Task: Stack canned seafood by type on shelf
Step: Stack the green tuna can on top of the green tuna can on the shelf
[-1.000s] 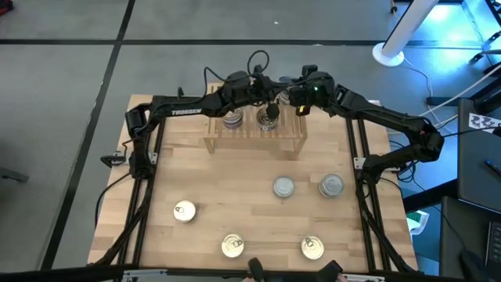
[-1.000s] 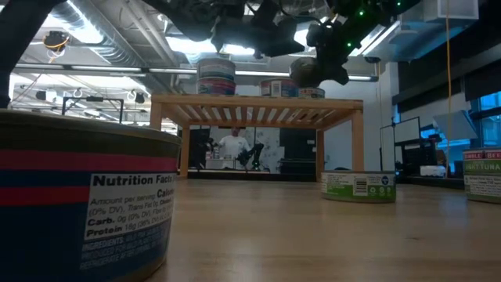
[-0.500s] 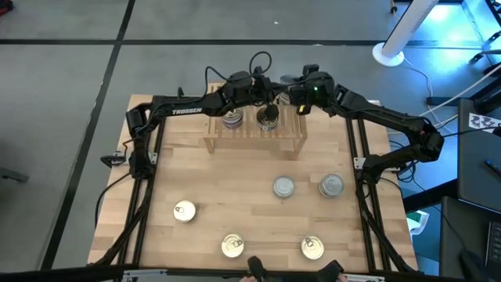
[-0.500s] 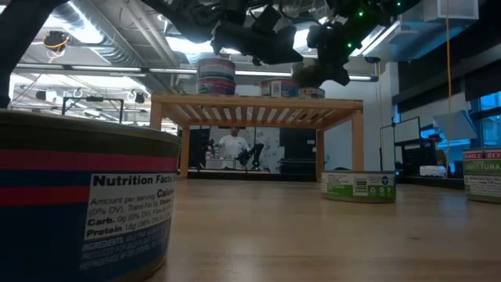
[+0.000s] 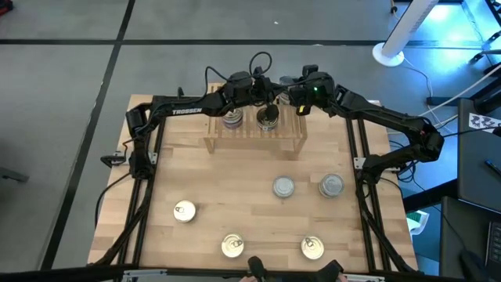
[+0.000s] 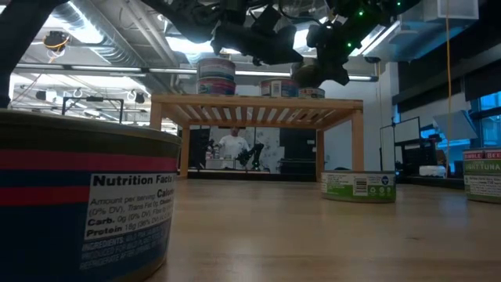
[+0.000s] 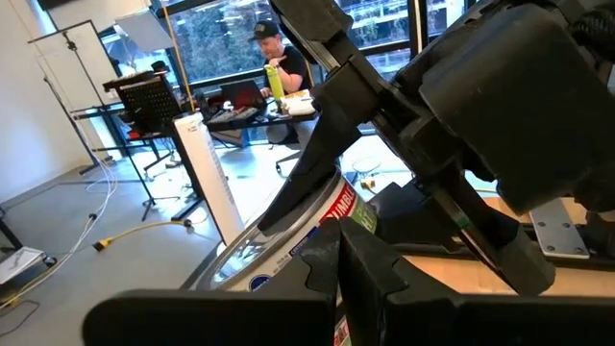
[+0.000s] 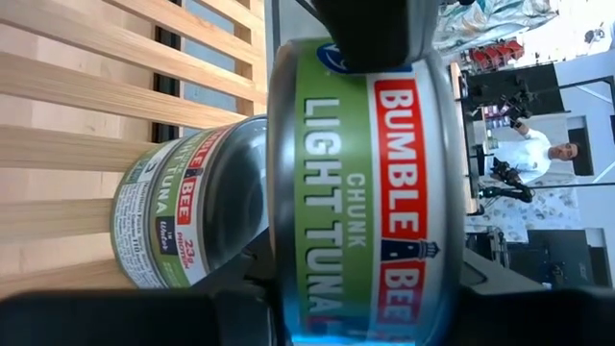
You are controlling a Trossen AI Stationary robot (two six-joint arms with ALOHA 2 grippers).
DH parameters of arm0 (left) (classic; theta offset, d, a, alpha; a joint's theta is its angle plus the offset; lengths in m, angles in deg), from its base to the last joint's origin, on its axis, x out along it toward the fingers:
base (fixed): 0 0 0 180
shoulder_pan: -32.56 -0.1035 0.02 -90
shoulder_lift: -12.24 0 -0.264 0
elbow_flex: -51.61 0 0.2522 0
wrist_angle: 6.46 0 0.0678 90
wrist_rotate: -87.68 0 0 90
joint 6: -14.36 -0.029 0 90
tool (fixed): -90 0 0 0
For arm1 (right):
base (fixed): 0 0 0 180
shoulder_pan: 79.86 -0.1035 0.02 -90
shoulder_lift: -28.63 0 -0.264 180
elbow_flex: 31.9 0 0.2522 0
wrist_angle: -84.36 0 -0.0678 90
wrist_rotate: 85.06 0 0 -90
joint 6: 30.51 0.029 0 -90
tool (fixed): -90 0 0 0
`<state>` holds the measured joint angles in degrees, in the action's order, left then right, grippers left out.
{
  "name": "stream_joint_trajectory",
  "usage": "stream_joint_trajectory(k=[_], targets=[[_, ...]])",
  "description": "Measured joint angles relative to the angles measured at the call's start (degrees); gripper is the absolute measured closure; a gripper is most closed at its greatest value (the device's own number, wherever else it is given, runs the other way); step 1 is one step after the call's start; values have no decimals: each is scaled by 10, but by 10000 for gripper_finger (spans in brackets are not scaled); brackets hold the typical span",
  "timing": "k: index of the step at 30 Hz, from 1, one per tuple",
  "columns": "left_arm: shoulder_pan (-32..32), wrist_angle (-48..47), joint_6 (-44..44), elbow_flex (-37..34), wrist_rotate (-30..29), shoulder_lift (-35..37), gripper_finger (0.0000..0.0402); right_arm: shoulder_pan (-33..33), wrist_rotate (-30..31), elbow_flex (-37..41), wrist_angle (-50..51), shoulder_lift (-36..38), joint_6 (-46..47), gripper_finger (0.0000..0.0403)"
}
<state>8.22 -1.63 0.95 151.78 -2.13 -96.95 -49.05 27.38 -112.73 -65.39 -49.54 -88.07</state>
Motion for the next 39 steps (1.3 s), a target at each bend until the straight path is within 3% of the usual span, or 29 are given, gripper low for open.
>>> stream_joint_trajectory(k=[24, 39], targets=[[0, -26, 0, 0, 0, 0, 399, 0, -2, 0, 5, 0, 0, 250], [0, -32, -1, 0, 0, 0, 399, 0, -10, 0, 5, 0, 0, 180]])
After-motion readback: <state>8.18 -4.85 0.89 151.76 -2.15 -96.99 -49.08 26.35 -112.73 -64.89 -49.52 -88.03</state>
